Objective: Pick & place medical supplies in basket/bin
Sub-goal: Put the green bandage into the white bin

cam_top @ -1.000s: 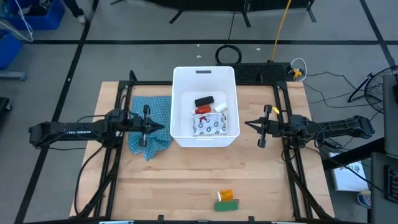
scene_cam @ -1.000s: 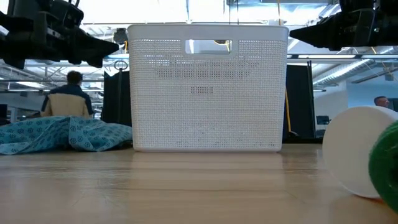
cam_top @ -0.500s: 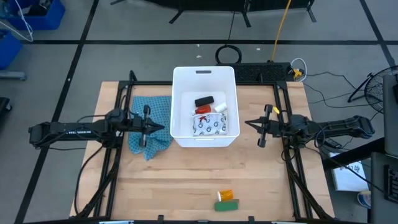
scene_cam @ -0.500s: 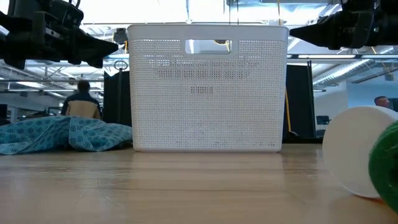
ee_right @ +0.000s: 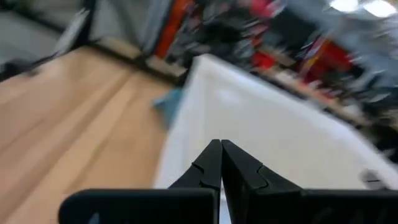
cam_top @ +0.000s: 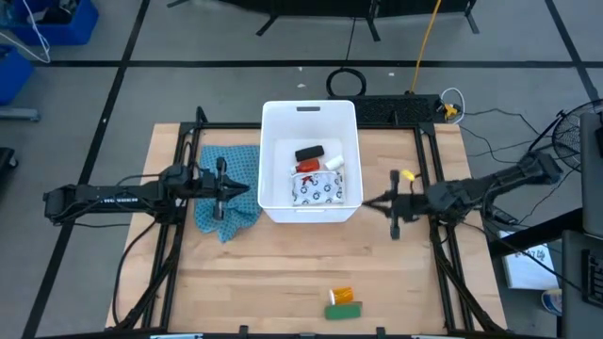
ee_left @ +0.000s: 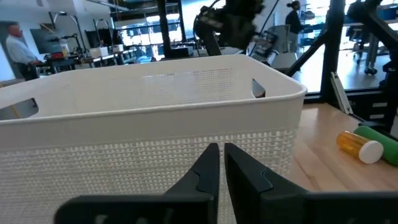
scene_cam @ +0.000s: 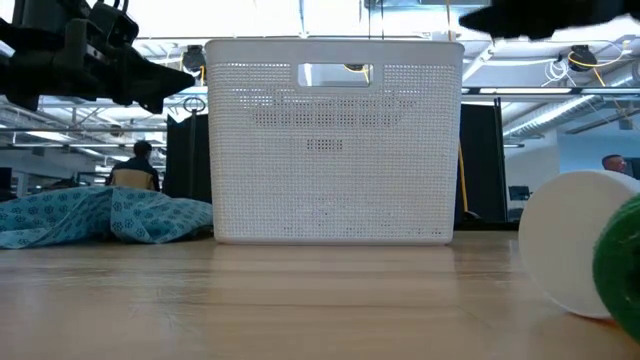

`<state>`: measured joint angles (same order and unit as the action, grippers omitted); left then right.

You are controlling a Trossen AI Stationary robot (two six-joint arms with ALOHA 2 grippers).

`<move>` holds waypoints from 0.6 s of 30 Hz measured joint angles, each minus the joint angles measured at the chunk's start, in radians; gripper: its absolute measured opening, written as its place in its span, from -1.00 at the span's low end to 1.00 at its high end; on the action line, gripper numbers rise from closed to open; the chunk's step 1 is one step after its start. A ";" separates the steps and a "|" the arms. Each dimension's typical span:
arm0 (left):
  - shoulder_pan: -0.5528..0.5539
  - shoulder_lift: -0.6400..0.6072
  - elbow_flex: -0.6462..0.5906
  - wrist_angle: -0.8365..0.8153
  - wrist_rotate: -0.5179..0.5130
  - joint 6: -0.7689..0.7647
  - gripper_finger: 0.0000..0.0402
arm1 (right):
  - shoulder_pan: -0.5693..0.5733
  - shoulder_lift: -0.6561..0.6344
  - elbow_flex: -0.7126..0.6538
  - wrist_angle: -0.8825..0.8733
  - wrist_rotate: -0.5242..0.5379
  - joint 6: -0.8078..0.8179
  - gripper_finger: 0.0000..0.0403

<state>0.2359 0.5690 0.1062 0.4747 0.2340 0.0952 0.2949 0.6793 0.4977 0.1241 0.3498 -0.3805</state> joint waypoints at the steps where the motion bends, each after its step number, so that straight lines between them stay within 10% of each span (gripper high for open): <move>1: 0.000 0.000 0.000 0.000 0.000 0.000 -0.90 | 0.036 0.039 0.046 -0.058 0.012 0.014 -1.00; 18: 0.000 0.000 0.000 0.002 -0.004 -0.021 -0.80 | 0.425 0.656 0.702 -0.509 0.045 0.513 -1.00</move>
<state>0.2359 0.5690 0.1066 0.4767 0.2301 0.0746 0.7198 1.3349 1.1996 -0.3846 0.3950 0.1322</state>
